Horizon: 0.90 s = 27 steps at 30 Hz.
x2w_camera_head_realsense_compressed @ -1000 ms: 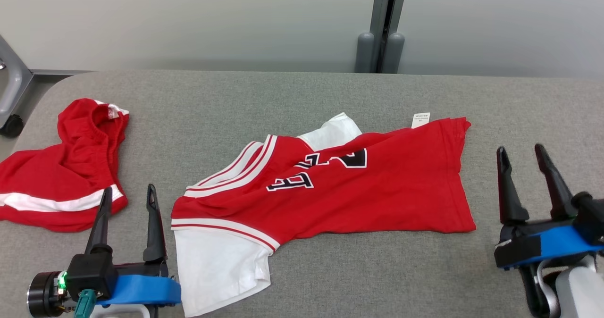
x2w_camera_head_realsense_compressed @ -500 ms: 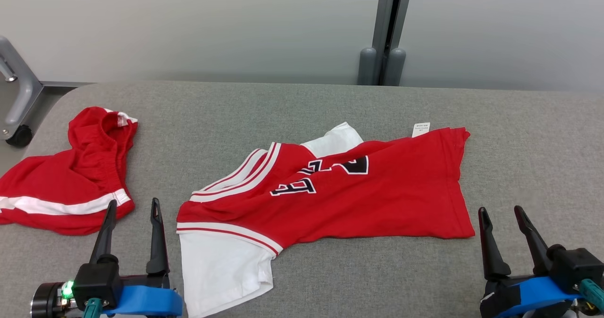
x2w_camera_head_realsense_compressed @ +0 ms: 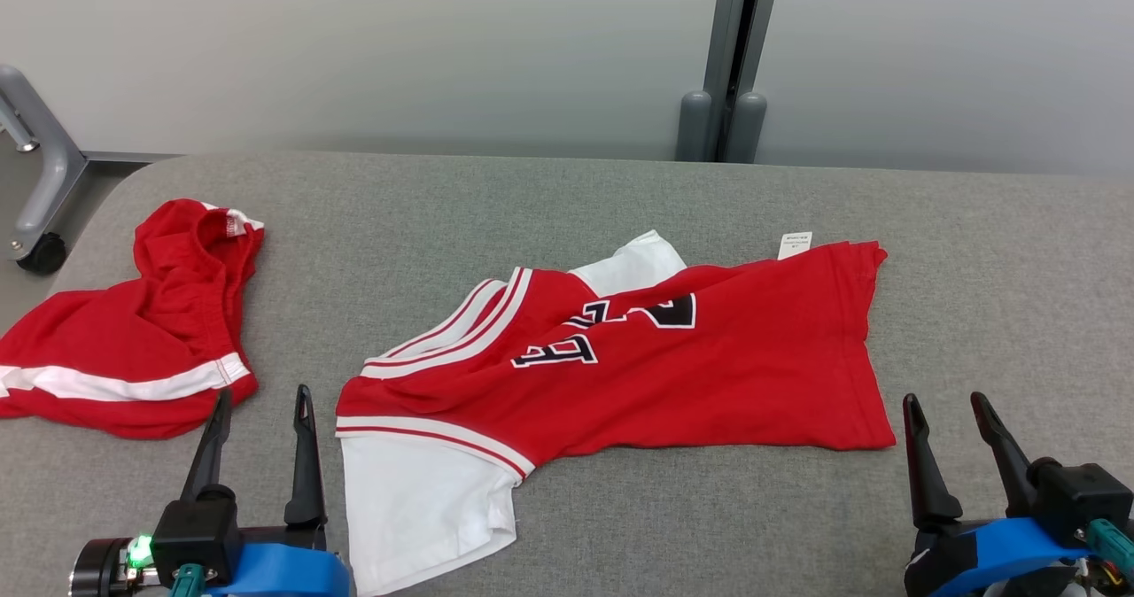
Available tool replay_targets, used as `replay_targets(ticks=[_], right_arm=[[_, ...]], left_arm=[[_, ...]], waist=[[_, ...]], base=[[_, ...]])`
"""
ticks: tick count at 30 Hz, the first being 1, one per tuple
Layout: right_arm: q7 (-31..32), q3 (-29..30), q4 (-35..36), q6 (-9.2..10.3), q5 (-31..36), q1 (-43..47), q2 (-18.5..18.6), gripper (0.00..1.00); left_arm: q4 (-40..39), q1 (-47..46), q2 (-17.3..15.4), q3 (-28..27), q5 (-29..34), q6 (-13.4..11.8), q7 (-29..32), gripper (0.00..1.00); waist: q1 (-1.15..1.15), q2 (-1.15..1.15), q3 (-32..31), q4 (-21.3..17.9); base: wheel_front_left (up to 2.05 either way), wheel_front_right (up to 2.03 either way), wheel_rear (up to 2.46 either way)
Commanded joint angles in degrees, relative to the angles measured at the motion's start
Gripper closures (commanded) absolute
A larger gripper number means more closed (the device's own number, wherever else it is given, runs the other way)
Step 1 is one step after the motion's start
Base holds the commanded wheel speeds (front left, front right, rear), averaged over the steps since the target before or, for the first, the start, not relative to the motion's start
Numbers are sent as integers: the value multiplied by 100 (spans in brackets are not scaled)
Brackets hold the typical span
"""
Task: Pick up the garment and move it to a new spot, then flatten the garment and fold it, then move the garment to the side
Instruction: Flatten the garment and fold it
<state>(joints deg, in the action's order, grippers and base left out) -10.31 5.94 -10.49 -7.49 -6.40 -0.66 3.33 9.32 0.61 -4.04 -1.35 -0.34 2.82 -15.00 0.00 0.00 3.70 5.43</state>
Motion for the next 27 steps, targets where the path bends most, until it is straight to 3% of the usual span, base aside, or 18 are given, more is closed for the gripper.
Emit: replay_targets(ticks=[1, 11, 20, 27], right_arm=[[80, 41, -39, -1, 45, 91, -22, 0], [510, 123, -417, -1, 302, -213, -2, 0], [648, 132, -841, -1, 334, -322, 146, 0], [654, 143, -900, -1, 319, -388, 187, 0]], left_arm=[[35, 27, -44, 6, 32, -37, -27, 0], [946, -137, -79, 146, -182, 171, 44, 0], [1608, -153, -123, 485, -589, 402, 900, 0], [1438, -4, -249, 833, -988, 468, 1902, 0]], waist=[[0, 0, 6, 3], [0, 0, 68, 41], [0, 0, 72, 101], [0, 0, 97, 118]], base=[[0, 0, 0], [0, 0, 0], [0, 0, 0], [0, 0, 0]])
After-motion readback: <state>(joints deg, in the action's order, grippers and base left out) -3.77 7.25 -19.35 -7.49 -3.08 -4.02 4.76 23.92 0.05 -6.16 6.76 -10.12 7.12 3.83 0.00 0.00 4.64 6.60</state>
